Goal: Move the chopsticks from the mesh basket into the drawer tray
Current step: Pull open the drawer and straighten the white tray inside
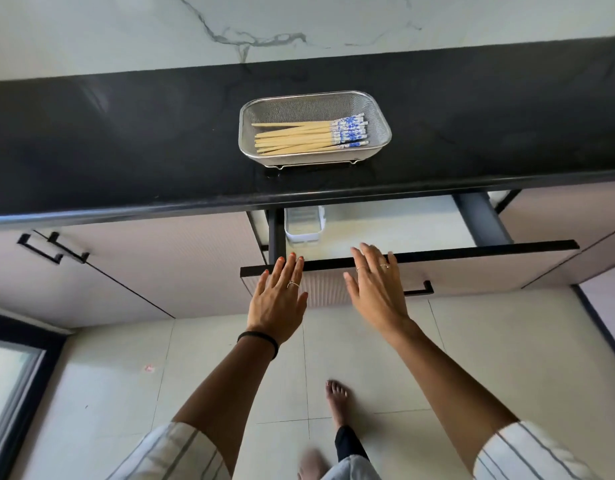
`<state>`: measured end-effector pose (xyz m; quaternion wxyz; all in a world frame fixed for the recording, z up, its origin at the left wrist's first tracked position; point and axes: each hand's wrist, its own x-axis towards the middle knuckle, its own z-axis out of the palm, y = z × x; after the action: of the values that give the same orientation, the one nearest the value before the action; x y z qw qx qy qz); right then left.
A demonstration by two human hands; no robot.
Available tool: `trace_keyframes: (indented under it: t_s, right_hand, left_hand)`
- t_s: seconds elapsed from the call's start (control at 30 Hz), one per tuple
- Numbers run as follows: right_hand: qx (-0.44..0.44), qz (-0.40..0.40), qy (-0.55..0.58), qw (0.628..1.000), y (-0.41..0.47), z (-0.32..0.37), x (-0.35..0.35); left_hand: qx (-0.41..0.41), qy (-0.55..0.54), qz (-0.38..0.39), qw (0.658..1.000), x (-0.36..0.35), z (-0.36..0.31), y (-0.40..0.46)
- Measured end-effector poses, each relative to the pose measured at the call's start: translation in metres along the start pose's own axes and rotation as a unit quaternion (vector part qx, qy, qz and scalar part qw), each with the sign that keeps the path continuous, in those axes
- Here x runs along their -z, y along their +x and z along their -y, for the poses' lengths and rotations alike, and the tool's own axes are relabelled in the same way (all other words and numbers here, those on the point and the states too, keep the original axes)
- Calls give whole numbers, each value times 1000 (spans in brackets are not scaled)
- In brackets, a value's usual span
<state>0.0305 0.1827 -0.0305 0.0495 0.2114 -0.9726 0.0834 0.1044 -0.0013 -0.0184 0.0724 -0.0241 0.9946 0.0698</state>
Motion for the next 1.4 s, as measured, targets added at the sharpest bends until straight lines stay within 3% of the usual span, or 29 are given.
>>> trace_keyframes:
  t_s: [0.07, 0.33, 0.63, 0.9, 1.17, 1.4]
  right_hand:
    - [-12, 43, 13, 999, -9, -1, 0]
    - [-41, 40, 101, 993, -48, 1, 24]
    - [-111, 181, 199, 957, -95, -7, 44]
    - [-105, 223, 230, 942, -151, -6, 58]
    - [-97, 296, 223, 924, -192, -4, 73]
    - [-103, 285, 191, 934, -197, 7, 81]
  left_hand:
    - [-2, -2, 11, 1000, 1, -4, -12]
    - [1, -19, -23, 1000, 22, -20, -42]
    - [5, -127, 149, 981, 26, -21, -70]
    - [-11, -103, 227, 968, 26, -43, -116]
    - [-4, -105, 235, 966, 11, -58, -168]
    - [9, -107, 156, 982, 3, -60, -184]
